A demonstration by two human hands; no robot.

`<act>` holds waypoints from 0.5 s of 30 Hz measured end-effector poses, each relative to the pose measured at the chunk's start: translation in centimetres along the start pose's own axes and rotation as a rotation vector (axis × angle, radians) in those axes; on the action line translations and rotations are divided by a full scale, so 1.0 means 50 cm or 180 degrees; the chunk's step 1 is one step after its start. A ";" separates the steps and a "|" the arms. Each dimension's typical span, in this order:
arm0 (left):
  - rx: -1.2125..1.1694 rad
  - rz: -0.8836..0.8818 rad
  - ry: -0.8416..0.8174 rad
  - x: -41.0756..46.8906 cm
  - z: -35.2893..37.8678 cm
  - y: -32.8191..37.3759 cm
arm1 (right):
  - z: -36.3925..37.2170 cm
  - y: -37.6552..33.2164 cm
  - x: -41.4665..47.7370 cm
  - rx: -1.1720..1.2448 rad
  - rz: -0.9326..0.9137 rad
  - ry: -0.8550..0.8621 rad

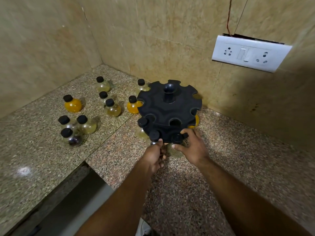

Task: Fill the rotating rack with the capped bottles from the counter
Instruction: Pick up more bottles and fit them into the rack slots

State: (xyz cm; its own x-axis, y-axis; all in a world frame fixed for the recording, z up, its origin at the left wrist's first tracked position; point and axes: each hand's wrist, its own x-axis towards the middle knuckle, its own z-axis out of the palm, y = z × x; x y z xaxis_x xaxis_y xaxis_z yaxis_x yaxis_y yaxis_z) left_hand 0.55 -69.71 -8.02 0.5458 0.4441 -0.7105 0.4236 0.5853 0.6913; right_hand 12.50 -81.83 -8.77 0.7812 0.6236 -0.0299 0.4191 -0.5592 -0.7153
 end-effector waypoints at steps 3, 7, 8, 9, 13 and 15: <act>0.0130 0.0028 -0.0111 0.003 0.000 0.004 | 0.004 -0.002 -0.002 -0.0312 0.0174 0.0180; 0.0248 0.0097 -0.0210 0.015 0.013 0.017 | 0.010 -0.005 -0.008 -0.0420 0.0451 0.0454; 0.0275 0.0138 -0.0200 0.017 0.020 0.020 | 0.012 -0.006 -0.009 -0.0432 0.0499 0.0506; 0.0283 0.0176 -0.0158 0.016 0.027 0.024 | 0.012 -0.007 -0.010 -0.0462 0.0552 0.0535; 0.0143 0.0319 0.0241 0.026 0.036 0.035 | 0.015 -0.018 -0.019 -0.0538 0.0573 0.0464; 0.0100 0.0407 0.0555 0.036 0.025 0.041 | 0.020 -0.025 -0.030 -0.0567 0.0448 0.0410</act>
State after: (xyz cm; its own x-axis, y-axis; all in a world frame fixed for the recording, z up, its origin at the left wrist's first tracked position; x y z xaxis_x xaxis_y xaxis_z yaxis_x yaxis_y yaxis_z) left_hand 3.28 -68.56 -7.72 0.4645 0.6255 -0.6269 0.3828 0.4966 0.7790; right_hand 10.36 -81.51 -8.52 0.8853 0.4645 -0.0229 0.3682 -0.7301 -0.5757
